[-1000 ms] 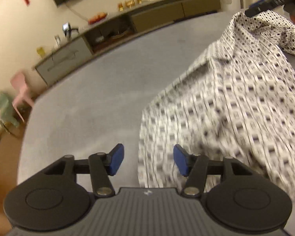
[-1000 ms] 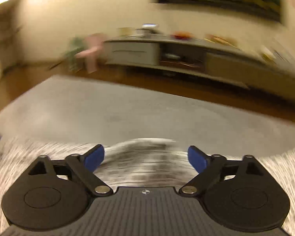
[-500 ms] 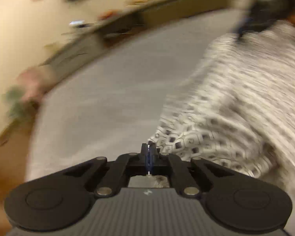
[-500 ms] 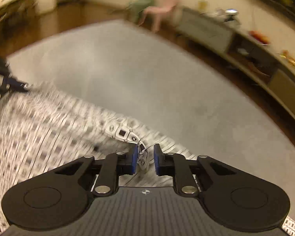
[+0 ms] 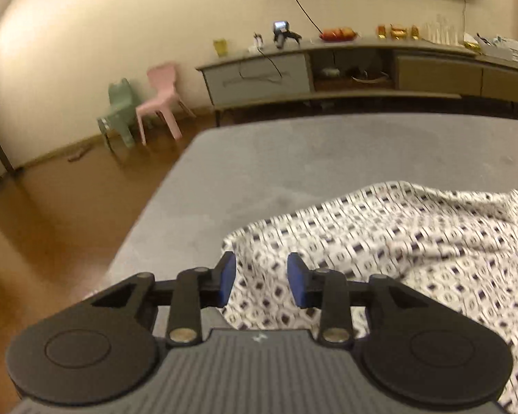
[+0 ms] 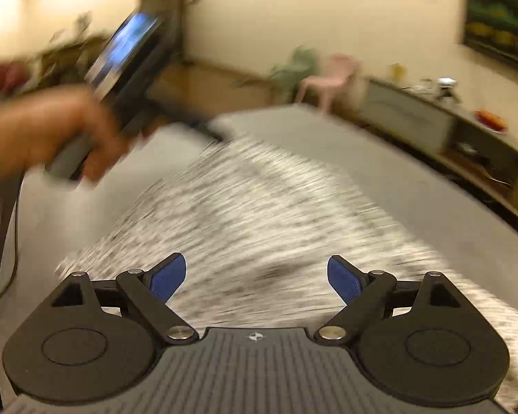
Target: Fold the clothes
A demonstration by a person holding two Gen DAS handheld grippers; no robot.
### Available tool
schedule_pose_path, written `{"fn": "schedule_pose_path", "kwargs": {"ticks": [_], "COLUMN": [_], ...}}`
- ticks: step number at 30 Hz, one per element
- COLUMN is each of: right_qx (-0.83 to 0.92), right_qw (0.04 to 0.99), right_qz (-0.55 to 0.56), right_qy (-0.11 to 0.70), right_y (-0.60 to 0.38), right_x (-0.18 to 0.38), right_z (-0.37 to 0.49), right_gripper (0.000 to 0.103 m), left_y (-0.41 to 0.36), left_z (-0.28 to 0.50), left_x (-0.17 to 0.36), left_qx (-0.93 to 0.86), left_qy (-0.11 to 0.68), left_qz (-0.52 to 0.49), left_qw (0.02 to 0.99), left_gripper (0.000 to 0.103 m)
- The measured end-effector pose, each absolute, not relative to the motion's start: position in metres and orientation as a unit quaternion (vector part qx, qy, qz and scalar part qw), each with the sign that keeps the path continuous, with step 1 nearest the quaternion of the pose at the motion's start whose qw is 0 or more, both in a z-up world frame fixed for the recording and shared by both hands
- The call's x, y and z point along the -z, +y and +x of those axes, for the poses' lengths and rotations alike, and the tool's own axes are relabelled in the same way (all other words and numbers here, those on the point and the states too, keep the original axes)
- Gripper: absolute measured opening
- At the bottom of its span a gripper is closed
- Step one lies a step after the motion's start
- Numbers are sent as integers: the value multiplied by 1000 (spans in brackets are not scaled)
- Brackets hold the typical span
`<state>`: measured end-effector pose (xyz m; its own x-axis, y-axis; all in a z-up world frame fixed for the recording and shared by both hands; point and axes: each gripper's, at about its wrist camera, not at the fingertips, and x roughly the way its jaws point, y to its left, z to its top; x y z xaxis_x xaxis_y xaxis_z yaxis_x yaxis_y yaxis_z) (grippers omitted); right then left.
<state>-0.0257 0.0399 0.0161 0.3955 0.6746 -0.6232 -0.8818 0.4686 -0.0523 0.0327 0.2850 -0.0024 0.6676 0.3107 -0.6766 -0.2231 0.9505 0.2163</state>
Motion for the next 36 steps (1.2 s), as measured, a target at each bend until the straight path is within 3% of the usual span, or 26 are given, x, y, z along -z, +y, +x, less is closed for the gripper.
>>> {"fn": "schedule_pose_path", "kwargs": {"ticks": [4, 8, 16, 23, 29, 30, 32, 36], "right_qx": [-442, -459, -386, -72, -99, -109, -122, -98], "right_qw": [816, 792, 852, 938, 911, 905, 893, 934], "right_qz": [-178, -173, -88, -105, -97, -90, -79, -94], "right_qy": [328, 363, 342, 323, 388, 401, 426, 330], "right_y": [59, 50, -90, -277, -317, -318, -314, -327], "right_x": [11, 6, -67, -71, -26, -19, -13, -68], "right_z": [-40, -78, -45, 104, 180, 189, 207, 203], "right_gripper": [83, 84, 88, 92, 92, 86, 2, 2], "left_y": [288, 298, 299, 289, 271, 272, 277, 295], "left_z": [41, 43, 43, 53, 76, 81, 93, 110], "left_x": [21, 33, 33, 32, 35, 36, 39, 46], "left_qx": [-124, -139, -165, -160, -141, -147, -162, -207], "left_qy": [413, 421, 419, 425, 422, 421, 420, 417], "left_qz": [74, 69, 93, 105, 135, 139, 144, 157], "left_qw": [899, 894, 888, 885, 885, 884, 881, 871], "left_gripper": [34, 32, 32, 29, 27, 25, 21, 21]}}
